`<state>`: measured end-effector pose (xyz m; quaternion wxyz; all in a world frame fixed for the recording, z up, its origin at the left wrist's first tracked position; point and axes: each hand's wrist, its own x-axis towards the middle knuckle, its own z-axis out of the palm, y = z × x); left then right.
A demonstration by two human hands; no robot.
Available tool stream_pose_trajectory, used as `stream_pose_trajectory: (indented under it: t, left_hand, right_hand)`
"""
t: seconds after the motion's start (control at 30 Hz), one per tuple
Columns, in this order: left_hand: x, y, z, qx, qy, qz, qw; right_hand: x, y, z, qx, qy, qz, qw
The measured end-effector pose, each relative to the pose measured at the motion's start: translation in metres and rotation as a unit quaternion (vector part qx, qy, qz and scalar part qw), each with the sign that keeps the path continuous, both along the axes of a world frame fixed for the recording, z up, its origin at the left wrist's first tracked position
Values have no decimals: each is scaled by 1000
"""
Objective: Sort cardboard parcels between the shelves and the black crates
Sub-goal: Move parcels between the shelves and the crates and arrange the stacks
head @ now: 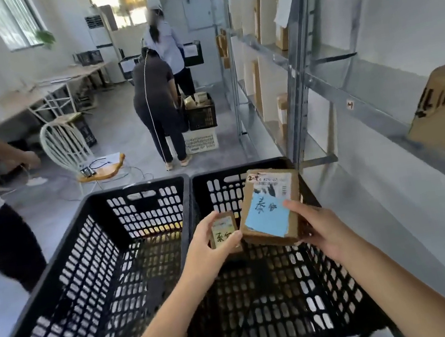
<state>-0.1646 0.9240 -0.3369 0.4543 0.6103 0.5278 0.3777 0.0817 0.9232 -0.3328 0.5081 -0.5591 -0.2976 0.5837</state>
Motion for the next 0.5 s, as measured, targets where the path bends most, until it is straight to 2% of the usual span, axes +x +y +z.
stream_pose_trajectory:
  t: [0.2, 0.5]
  left_hand:
    - [11, 14, -21, 9, 88, -8, 996]
    - [27, 73, -45, 8, 92, 5, 996]
  right_hand:
    - [4, 39, -34, -49, -21, 2, 999]
    - [12, 91, -52, -67, -34, 3, 997]
